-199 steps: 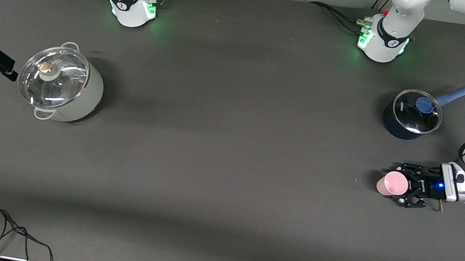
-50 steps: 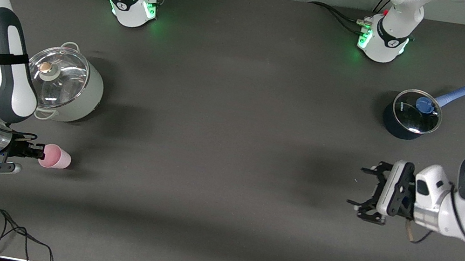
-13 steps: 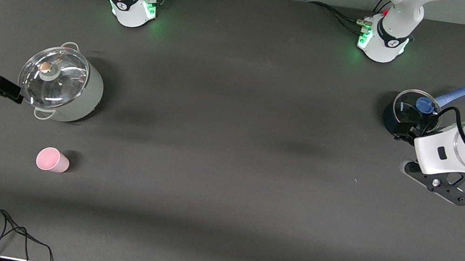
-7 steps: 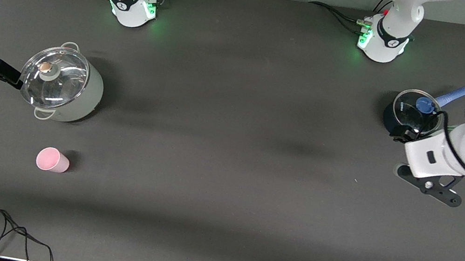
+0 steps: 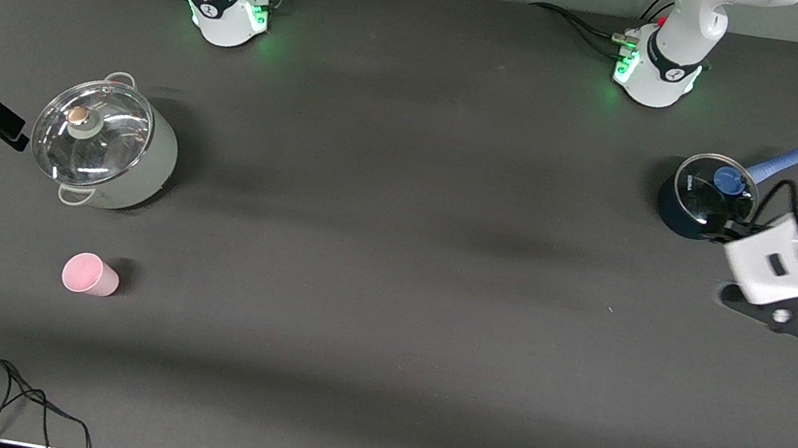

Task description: Transfer pink cup from left to right arm

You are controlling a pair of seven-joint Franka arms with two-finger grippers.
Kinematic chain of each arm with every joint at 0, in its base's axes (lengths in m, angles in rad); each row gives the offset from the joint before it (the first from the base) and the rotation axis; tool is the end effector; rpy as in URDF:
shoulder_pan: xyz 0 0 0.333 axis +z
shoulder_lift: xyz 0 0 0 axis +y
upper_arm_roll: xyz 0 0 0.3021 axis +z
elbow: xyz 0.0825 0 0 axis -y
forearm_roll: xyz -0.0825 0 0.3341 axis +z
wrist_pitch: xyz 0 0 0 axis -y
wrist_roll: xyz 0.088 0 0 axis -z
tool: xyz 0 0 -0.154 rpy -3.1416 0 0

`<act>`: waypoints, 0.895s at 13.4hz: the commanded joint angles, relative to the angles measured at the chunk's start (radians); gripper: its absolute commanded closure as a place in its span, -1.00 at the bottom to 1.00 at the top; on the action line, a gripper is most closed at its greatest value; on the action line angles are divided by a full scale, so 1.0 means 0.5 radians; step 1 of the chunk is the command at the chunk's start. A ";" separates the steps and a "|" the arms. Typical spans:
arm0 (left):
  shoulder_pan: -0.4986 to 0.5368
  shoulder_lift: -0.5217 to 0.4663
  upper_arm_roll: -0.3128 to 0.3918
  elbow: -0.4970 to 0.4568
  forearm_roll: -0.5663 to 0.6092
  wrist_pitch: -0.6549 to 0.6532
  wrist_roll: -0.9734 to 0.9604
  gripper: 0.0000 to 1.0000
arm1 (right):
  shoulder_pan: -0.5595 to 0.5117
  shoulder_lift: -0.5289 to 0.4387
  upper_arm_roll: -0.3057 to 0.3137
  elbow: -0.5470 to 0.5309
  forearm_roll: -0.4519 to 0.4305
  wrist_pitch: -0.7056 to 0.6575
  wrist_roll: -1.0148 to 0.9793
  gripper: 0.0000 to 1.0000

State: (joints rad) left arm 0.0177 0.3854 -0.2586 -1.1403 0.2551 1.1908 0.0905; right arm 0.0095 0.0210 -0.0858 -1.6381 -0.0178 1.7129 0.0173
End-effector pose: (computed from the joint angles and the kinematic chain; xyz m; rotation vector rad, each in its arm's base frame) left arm 0.5503 -0.0612 0.5120 -2.9031 0.3985 0.4626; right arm 0.5234 -0.0421 0.5370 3.1162 -0.1426 0.0831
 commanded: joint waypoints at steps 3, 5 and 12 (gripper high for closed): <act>-0.060 -0.282 0.204 -0.415 -0.206 0.357 0.003 -1.00 | 0.039 -0.048 -0.016 0.058 -0.007 -0.133 -0.208 -0.99; -0.121 -0.430 0.317 -0.657 -0.274 0.581 0.003 -0.99 | 0.039 -0.051 -0.016 0.061 -0.007 -0.161 -0.234 -0.99; -0.143 -0.669 0.419 -1.033 -0.543 1.043 -0.052 -0.99 | 0.070 -0.051 -0.022 0.061 0.005 -0.161 -0.105 -0.99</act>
State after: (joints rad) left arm -0.0326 0.1003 -0.0628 -1.6077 0.0163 1.6927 0.0885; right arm 0.0224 0.0035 -0.0850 -1.6133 -0.0178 1.6466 -0.0582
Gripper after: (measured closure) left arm 0.000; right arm 0.000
